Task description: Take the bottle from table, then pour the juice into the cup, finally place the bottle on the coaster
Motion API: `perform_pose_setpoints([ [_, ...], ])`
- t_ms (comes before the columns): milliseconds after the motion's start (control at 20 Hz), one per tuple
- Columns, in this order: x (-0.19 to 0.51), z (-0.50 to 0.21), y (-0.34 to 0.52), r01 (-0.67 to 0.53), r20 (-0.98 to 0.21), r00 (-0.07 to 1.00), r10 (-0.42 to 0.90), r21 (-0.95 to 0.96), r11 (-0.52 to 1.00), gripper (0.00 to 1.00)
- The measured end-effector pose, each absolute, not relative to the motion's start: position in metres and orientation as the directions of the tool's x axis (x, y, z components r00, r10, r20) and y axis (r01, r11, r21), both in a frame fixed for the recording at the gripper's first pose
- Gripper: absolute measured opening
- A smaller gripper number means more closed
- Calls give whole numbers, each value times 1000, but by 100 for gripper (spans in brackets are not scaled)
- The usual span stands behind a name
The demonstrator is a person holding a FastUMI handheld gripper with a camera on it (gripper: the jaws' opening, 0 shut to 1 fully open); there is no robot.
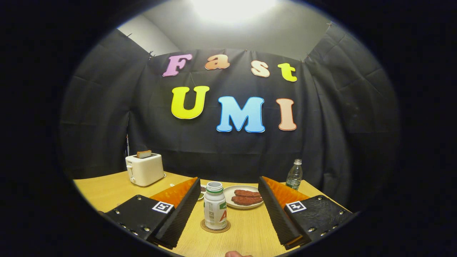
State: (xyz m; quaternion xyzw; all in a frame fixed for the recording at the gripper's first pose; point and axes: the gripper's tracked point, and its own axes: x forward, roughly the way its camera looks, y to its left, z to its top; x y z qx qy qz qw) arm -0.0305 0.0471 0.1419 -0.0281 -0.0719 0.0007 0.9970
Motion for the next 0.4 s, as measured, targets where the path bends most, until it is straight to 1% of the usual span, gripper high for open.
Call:
perform_pose_setpoints([
  [400, -60, 105, 8, -1, 128, 992, 6, -43, 999, 99],
])
